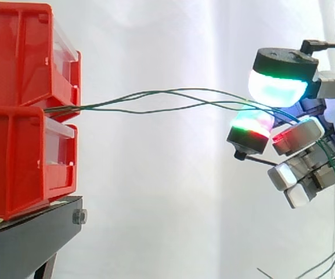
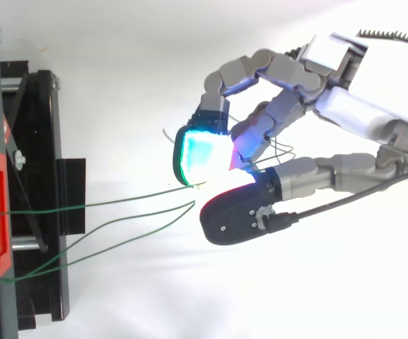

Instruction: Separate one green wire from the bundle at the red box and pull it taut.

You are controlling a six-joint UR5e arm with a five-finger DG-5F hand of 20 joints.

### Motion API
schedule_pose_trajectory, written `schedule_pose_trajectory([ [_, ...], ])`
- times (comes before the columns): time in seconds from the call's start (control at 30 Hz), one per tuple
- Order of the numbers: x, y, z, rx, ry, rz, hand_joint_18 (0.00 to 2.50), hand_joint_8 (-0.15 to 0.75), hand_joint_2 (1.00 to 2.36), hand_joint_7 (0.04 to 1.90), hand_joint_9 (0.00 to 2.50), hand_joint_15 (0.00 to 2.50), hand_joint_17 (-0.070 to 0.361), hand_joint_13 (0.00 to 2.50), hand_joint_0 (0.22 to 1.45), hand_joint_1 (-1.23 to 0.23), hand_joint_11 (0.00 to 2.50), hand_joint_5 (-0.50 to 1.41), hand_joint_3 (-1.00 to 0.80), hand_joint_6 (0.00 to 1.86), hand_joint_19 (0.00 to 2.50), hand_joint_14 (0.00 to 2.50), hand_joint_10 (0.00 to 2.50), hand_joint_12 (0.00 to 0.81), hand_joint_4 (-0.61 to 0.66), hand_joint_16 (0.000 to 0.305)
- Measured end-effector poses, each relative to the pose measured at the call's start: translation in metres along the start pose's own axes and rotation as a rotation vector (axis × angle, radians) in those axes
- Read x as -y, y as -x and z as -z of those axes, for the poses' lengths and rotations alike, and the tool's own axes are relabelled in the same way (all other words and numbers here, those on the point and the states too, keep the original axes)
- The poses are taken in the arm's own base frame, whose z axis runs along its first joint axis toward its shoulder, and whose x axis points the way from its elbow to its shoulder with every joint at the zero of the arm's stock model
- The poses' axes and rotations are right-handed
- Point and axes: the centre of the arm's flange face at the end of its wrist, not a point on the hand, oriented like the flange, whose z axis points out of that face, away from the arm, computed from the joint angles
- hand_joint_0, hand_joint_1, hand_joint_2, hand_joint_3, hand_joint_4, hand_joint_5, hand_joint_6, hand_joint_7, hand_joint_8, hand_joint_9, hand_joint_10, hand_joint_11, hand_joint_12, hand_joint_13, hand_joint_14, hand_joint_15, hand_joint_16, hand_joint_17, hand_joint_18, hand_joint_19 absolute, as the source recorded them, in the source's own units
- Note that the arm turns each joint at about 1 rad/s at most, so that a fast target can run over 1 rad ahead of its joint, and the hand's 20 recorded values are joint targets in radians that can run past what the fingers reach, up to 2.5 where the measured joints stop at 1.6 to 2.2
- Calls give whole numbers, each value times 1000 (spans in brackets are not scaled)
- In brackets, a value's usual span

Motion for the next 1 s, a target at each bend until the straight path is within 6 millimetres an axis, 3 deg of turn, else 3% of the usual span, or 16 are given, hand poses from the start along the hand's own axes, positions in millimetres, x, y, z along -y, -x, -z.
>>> schedule_pose_trajectory([
  [0.07, 0, 0, 0, 0, 0, 0, 690, 257, 1003, 1043, 1209, 845, 119, 896, 627, -847, 1463, -168, -468, 900, 755, 29, 10, 380, 104, 53],
  [0.2, 0, 0, 0, 0, 0, 0, 697, 253, 1010, 1061, 1198, 836, 120, 893, 671, -897, 1468, -178, -382, 907, 737, 30, 10, 377, 75, 53],
  [0.4, -1, 0, 0, -2, 0, -2, 702, 250, 1000, 1001, 1178, 830, 119, 886, 670, -936, 1447, -183, -500, 911, 724, 30, 10, 374, 98, 53],
  [0.53, 0, 0, 0, -3, 0, -3, 707, 263, 1000, 1002, 1210, 842, 119, 901, 573, -825, 1449, -174, -500, 901, 746, 29, 10, 376, 106, 53],
  [0.63, 0, 0, 0, -3, 0, -3, 703, 257, 1000, 1034, 1240, 848, 117, 916, 586, -683, 1453, -162, -500, 889, 758, 29, 11, 375, 95, 52],
  [0.83, 0, 0, 0, -3, 0, -3, 697, 255, 1010, 1064, 1248, 842, 118, 917, 599, -686, 1464, -159, -379, 884, 772, 30, 12, 381, 82, 52],
  [1.0, 0, 0, 0, -3, 0, -4, 691, 255, 1012, 1083, 1269, 842, 118, 911, 595, -591, 1451, -155, -347, 876, 782, 28, 15, 385, 76, 53],
])
